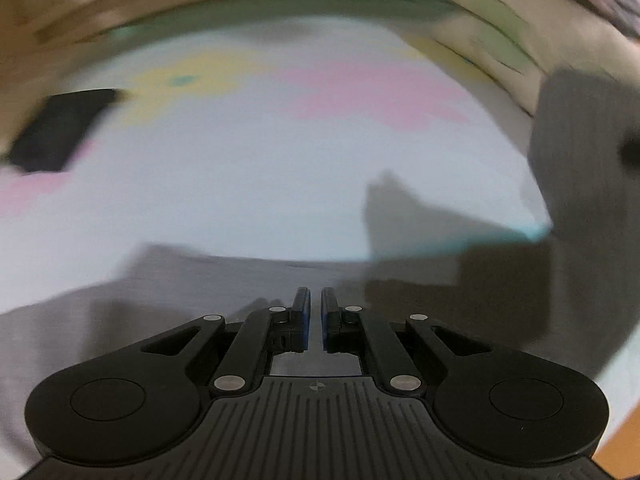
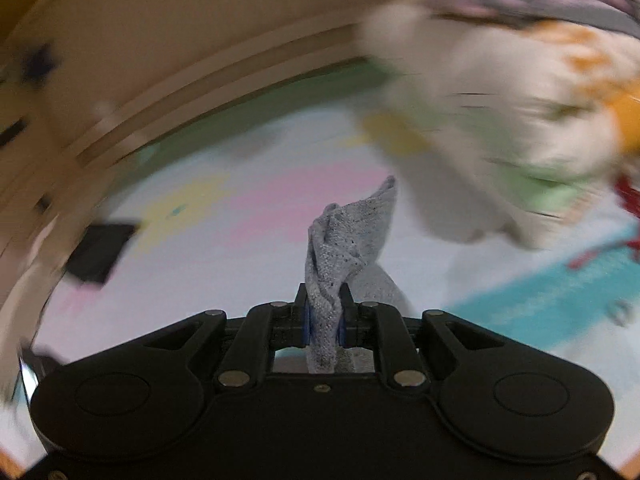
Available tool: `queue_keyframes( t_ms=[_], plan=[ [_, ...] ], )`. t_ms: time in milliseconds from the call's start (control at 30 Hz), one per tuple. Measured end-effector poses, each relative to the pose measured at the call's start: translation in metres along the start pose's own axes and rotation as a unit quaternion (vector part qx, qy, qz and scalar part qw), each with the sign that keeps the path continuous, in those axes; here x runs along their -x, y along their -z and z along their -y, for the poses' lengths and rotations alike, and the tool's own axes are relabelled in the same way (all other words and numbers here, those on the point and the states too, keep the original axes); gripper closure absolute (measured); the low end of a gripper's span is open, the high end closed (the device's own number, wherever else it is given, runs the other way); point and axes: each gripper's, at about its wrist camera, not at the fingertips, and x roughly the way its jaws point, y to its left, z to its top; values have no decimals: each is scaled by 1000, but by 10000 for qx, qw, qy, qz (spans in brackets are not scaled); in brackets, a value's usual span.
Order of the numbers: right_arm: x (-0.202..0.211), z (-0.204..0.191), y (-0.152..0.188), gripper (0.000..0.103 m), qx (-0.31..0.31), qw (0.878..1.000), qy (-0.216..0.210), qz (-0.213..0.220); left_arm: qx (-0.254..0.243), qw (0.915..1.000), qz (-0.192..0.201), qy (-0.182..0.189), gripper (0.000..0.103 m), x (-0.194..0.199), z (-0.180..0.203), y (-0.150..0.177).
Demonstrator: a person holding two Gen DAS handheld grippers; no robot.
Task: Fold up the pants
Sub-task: 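Lay the folded part down and open both grippers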
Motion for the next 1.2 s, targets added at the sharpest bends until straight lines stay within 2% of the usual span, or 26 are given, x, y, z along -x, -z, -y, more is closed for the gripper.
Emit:
queue_keyframes(
  t_ms=[100, 233, 267, 333, 400, 467, 500, 567, 600, 667, 700, 767, 833, 900, 1000, 1067, 1200],
  plan=[
    [-21, -60, 18, 83, 568, 9973, -406, -218, 333, 9989, 63, -323, 97, 12, -54, 2],
    [-67, -135, 57, 83, 1432, 9841, -684, -801, 810, 9950, -41, -579, 96, 10, -107, 12],
    [-79, -151, 69, 83, 1641, 9789, -719, -981, 929, 9939, -83, -582, 90, 7, -116, 16],
    [-102, -178, 96, 83, 2018, 9680, -720, -1307, 1122, 9923, -161, -501, 78, 3, -129, 25],
    [-120, -198, 123, 81, 2506, 9542, -609, -1513, 1161, 9921, -221, -414, 77, 1, -137, 33],
    [-129, -209, 146, 74, 2974, 9396, -488, -1625, 1106, 9932, -262, -239, 77, 2, -139, 39],
    [-129, -213, 154, 73, 3194, 9315, -495, -1671, 1074, 9937, -286, -144, 77, 2, -137, 39],
    [-119, -213, 159, 68, 3443, 9247, -530, -1534, 1034, 9941, -320, 19, 76, 1, -134, 40],
    [-111, -210, 157, 67, 3465, 9252, -589, -1432, 1019, 9942, -326, 76, 75, 1, -131, 43],
    [-97, -200, 143, 52, 3328, 9316, -753, -1252, 987, 9944, -321, 195, 73, -3, -125, 45],
    [-88, -192, 136, 50, 3171, 9373, -841, -1175, 972, 9944, -331, 257, 73, -4, -122, 47],
    [-79, -174, 117, 47, 2795, 9518, -816, -966, 958, 9936, -379, 459, 72, -4, -115, 50],
    [-77, -151, 102, 47, 2435, 9646, -565, -842, 966, 9916, -493, 700, 71, -10, -107, 52],
    [-86, -127, 88, 47, 2014, 9746, -276, -941, 915, 9903, -691, 790, 70, -20, -99, 56],
    [-101, -88, 76, 47, 1197, 9845, -20, -1286, 842, 9900, -890, 693, 69, -32, -88, 64],
    [-100, -66, 79, 47, 777, 9865, 143, -1436, 832, 9905, -823, 716, 56, -34, -81, 67],
    [-106, -39, 74, 47, 388, 9865, 443, -1529, 760, 9888, -876, 944, 52, -31, -70, 67]
  ],
)
